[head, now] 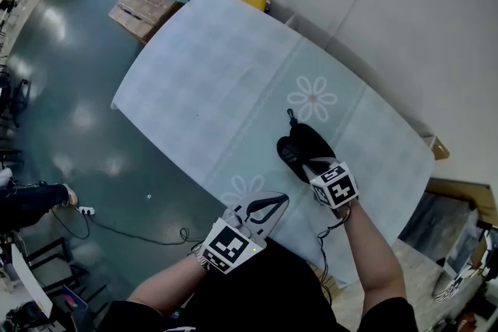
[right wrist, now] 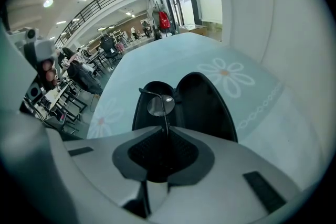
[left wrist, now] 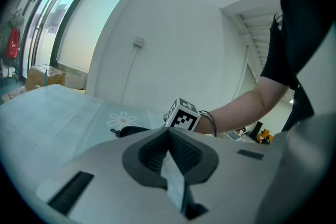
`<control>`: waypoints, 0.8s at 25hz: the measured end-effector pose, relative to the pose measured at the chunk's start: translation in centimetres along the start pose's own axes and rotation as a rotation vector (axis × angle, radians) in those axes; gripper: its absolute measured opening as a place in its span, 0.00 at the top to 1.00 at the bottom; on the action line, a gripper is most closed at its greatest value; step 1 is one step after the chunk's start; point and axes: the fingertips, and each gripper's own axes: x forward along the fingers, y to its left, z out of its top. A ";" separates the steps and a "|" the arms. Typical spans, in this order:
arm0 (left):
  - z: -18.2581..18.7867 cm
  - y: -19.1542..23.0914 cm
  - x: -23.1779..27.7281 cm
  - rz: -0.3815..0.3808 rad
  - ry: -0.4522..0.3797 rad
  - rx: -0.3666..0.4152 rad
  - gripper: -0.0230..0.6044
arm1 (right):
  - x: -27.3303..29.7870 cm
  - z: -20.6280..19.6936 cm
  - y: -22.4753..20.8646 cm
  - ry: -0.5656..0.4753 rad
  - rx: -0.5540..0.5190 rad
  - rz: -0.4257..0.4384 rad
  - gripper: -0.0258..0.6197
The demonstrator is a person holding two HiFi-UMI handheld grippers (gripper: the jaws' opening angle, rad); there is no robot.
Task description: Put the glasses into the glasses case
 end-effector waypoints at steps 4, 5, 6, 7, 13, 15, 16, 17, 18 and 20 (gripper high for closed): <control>-0.1 -0.4 -0.1 0.010 0.000 0.002 0.92 | -0.3 0.2 0.0 -0.018 -0.008 -0.003 0.83; -0.2 -0.6 -0.2 0.012 0.000 0.003 0.92 | -0.5 0.3 0.1 -0.027 -0.011 -0.006 0.83; -0.3 -0.8 -0.2 0.014 0.000 0.005 0.92 | -0.8 0.4 0.2 -0.038 -0.012 -0.008 0.83; -0.3 -1.1 -0.3 0.015 0.000 0.008 0.92 | -1.2 0.5 0.4 -0.050 -0.014 -0.011 0.83; 0.1 -3.2 -0.7 0.017 -0.017 0.043 0.92 | -4.7 1.4 1.7 -0.142 -0.034 -0.025 0.83; 0.4 -4.1 -0.9 0.017 -0.030 0.046 0.92 | -6.4 1.8 2.3 -0.188 -0.039 -0.031 0.83; 0.7 -4.5 -1.0 0.018 -0.039 0.039 0.92 | -7.4 2.1 2.6 -0.214 -0.041 -0.034 0.83; 0.9 -5.0 -1.2 0.019 -0.050 0.030 0.92 | -8.3 2.3 2.9 -0.242 -0.042 -0.036 0.83; 1.1 -5.4 -1.3 0.022 -0.061 0.022 0.92 | -9.3 2.6 3.2 -0.273 -0.042 -0.037 0.83; 1.4 -6.1 -1.6 0.032 -0.080 0.021 0.92 | -11.4 3.0 3.9 -0.341 -0.033 -0.036 0.83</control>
